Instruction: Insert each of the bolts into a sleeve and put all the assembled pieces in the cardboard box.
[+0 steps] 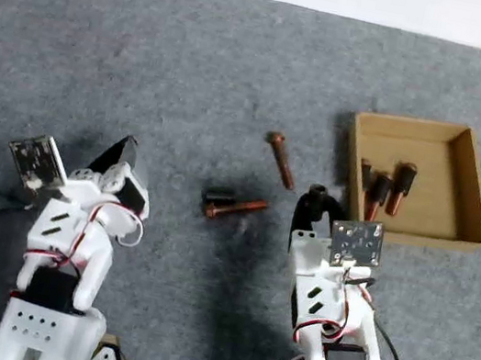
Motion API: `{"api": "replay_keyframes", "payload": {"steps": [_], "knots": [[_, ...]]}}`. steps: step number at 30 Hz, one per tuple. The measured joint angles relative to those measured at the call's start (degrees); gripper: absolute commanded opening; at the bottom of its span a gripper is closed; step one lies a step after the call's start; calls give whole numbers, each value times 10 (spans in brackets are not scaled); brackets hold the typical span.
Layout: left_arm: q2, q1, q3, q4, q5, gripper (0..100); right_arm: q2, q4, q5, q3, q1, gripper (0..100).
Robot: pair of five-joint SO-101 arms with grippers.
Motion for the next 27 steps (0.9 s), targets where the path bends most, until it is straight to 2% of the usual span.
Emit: {"api": "replay_keyframes", "payload": {"steps": [3,8,13,18,27], "knots": [[80,9,-59,6,9,11,0,0,0,0,0,5],[283,112,-174,4,11,11,0,0,0,0,1,5],[510,209,-273,-75,11,11,0,0,0,0,40,5],[692,233,-390,-94,16,11,0,3,-18,0,83,5],[931,270,-587,-96,18,11,0,3,-37,0,84,5]]}}
